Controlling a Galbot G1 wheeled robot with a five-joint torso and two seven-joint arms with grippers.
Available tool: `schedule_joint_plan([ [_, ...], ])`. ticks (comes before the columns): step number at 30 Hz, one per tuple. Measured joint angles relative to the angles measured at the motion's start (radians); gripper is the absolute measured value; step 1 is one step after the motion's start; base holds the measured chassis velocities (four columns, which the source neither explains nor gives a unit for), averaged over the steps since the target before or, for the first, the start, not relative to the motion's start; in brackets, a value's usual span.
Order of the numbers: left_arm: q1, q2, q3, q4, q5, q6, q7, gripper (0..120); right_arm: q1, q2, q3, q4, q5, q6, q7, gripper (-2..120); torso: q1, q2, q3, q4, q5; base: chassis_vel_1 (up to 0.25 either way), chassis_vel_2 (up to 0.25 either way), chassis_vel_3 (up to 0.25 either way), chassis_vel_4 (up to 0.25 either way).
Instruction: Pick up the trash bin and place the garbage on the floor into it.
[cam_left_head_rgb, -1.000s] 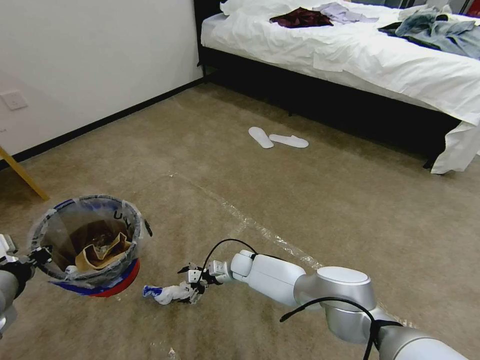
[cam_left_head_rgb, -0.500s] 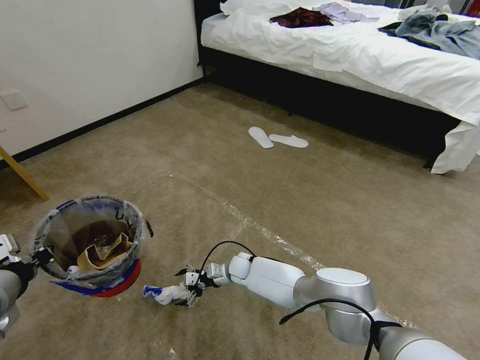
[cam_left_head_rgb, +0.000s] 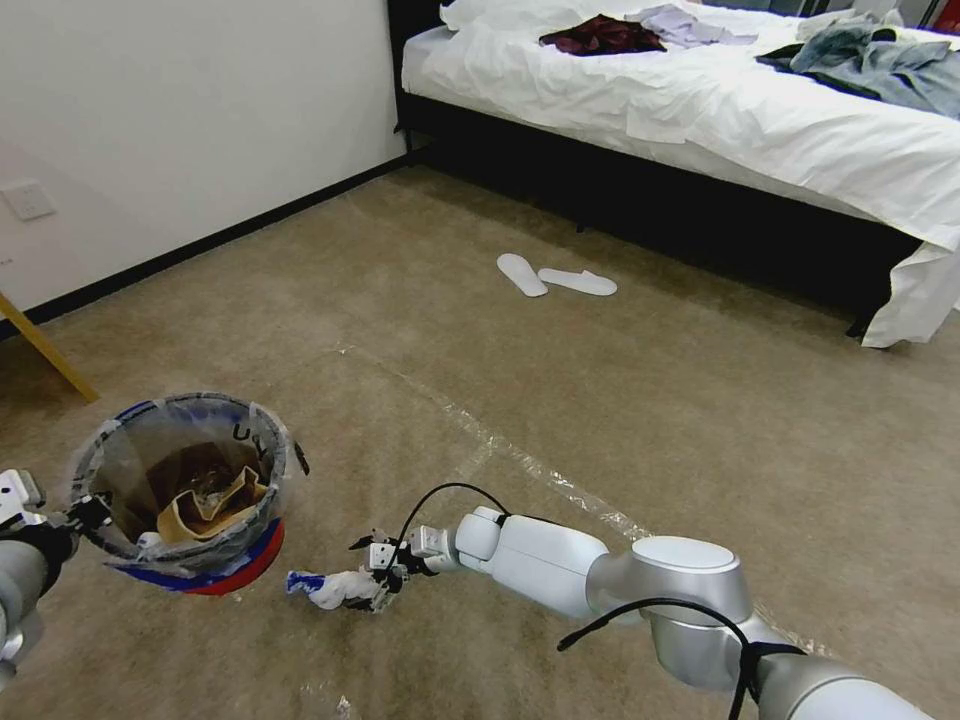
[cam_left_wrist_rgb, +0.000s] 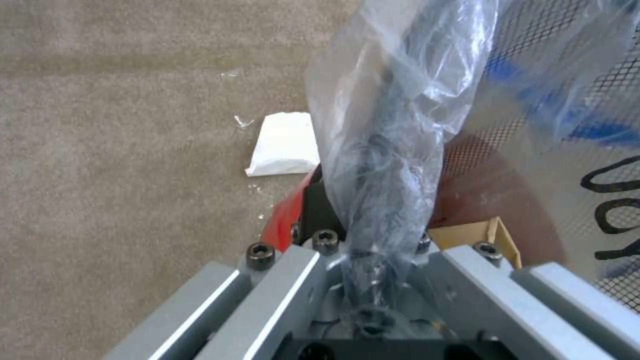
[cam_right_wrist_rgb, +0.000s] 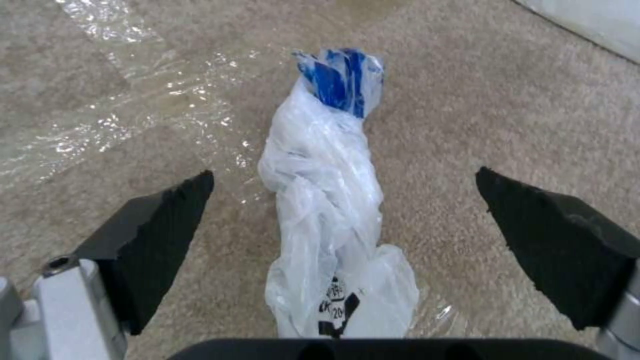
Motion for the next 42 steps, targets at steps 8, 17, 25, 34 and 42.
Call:
schedule_joint_plan([
  [8, -0.001, 0.001, 0.003, -0.001, 0.002, 0.0, 0.0, 0, -0.016, 0.0, -0.006, 0.0, -0.003, -0.002, 0.015, 73, 0.0, 0.0, 0.0, 0.0, 0.0, 0.0, 0.0, 0.0, 0.0],
  [17, -0.004, 0.002, 0.01, -0.003, 0.004, -0.002, 0.0, 0, -0.018, 0.0, -0.006, 0.0, -0.002, -0.002, 0.014, 36, 0.0, 0.0, 0.0, 0.0, 0.0, 0.0, 0.0, 0.0, 0.0],
  [25, -0.005, 0.012, 0.012, -0.007, 0.004, -0.006, 0.0, 0, -0.022, 0.0, -0.002, -0.001, 0.003, -0.002, 0.008, 8, 0.0, 0.0, 0.0, 0.0, -0.0001, 0.0, 0.0, 0.0, 0.0],
  [34, -0.009, 0.019, 0.017, -0.005, 0.006, -0.01, 0.0, 0, -0.015, 0.0, 0.005, 0.002, 0.011, -0.002, -0.011, 0, 0.0, 0.0, 0.0, 0.0, 0.0, 0.0, 0.0, 0.0, 0.0],
  [42, -0.009, 0.019, 0.018, -0.003, 0.01, -0.012, 0.0, 0, -0.02, 0.0, 0.015, -0.005, 0.011, 0.006, -0.033, 0, 0.0, 0.0, 0.0, 0.0, 0.0, 0.0, 0.0, 0.0, 0.0],
])
